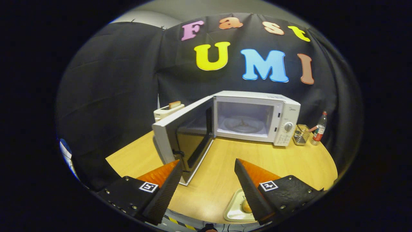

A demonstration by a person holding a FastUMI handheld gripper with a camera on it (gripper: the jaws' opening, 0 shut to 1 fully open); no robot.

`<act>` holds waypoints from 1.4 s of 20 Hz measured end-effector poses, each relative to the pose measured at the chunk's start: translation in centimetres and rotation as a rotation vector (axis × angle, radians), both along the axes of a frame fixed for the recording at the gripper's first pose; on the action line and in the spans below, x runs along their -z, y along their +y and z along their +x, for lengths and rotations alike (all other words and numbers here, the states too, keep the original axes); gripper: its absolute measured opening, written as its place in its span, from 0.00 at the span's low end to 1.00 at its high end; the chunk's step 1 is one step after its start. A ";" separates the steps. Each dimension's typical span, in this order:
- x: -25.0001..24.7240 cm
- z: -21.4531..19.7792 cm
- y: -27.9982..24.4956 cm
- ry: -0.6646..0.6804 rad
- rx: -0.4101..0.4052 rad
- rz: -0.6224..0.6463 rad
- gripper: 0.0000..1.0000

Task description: Open the microwave, put the food inside, and close the microwave door.

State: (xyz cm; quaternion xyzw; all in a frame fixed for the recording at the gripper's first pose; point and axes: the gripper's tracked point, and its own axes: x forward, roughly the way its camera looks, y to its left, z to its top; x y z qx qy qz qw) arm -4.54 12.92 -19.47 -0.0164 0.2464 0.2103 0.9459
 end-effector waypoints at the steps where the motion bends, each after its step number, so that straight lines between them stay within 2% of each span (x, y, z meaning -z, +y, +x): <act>1: 0.7 0.3 -1.3 0.013 0.033 -0.014 0.99; 6: 5.0 1.0 -6.6 0.088 0.145 -0.104 0.99; 9: 7.8 0.8 -8.4 0.151 0.178 -0.138 0.99; 15: 12.4 -0.7 -10.0 0.273 0.174 -0.230 0.99; 21: 14.9 -0.9 -11.1 0.358 0.174 -0.300 0.99; 26: 16.3 -1.0 -11.4 0.439 0.192 -0.246 0.98; 28: 16.2 -1.1 -11.5 0.464 0.195 -0.215 0.91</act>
